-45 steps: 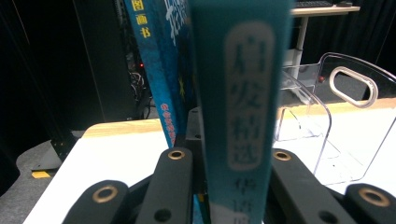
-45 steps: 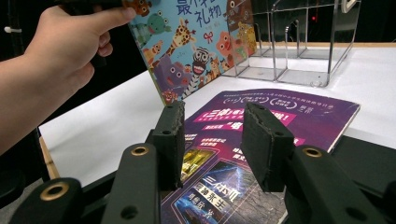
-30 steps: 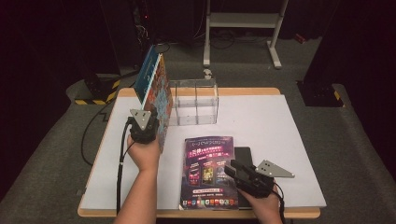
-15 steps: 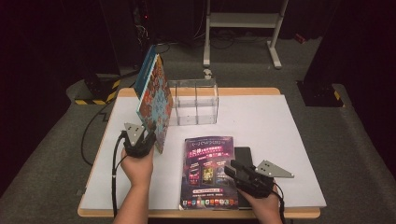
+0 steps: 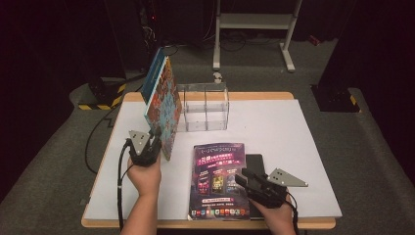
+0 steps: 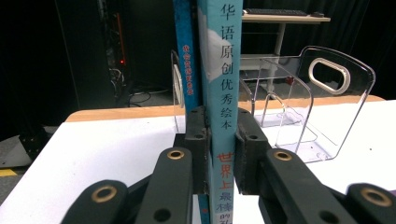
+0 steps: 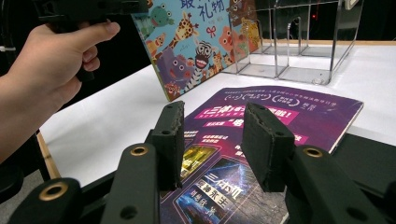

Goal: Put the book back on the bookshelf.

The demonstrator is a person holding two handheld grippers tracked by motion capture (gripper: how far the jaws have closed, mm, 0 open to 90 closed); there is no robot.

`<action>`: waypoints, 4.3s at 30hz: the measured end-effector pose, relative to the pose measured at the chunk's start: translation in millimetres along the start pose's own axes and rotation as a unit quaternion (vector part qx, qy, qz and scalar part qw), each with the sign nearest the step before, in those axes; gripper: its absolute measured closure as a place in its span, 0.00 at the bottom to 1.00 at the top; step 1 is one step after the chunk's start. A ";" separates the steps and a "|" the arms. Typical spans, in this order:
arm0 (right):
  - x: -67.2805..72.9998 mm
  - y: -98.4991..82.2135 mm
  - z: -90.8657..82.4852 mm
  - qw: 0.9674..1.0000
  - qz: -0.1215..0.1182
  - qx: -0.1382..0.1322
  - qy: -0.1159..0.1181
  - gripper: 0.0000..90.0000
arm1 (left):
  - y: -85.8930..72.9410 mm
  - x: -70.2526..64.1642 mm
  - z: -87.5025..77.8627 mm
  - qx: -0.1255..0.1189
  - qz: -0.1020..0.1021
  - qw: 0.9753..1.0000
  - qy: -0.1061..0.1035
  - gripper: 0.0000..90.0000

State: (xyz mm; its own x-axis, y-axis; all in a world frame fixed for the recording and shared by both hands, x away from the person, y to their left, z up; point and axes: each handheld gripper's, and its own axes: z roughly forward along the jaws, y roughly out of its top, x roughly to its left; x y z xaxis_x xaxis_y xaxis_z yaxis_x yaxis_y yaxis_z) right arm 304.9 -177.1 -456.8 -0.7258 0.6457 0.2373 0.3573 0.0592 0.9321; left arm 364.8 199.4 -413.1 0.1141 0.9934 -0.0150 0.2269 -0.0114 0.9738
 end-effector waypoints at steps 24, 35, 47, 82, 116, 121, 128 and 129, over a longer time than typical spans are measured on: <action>-2.7 1.9 -3.8 1.000 -0.019 0.001 -0.018 0.60 | -8.6 13.0 -13.0 0.004 -0.013 0.999 -0.038 0.66; -8.0 2.2 -5.2 0.998 -0.045 0.020 -0.039 0.54 | -46.1 25.3 -31.0 0.081 -0.006 0.990 -0.112 0.40; -20.3 1.7 -5.3 0.994 -0.060 0.050 -0.082 0.50 | -77.4 -10.4 -18.9 0.176 -0.013 0.956 -0.234 0.38; -34.7 -15.3 -18.5 0.986 -0.038 0.088 -0.137 0.46 | -93.7 -77.3 3.5 0.268 -0.047 0.910 -0.314 0.24; -58.3 -18.7 4.8 0.979 0.082 0.148 -0.112 0.11 | -84.1 -111.8 4.1 0.239 -0.021 0.904 -0.353 0.20; -63.6 -18.3 4.1 0.978 0.095 0.148 -0.110 0.13 | -79.2 -123.0 3.4 0.237 0.006 0.904 -0.356 0.20; -63.7 -21.0 -8.3 0.979 0.099 0.140 -0.110 0.22 | -86.5 -119.0 7.1 0.239 -0.029 0.900 -0.364 0.18; -63.0 -22.0 -9.4 0.979 0.099 0.138 -0.110 0.21 | -87.8 -119.4 9.1 0.245 -0.043 0.896 -0.367 0.16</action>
State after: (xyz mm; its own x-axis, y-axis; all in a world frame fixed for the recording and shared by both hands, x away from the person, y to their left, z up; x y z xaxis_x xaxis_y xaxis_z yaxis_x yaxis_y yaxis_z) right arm 337.3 -226.2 -489.7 -0.4932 0.8116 0.3131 0.6460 0.1006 0.7567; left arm 340.0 80.7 -498.9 0.6409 0.6521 -0.4050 0.6422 -0.1664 0.7483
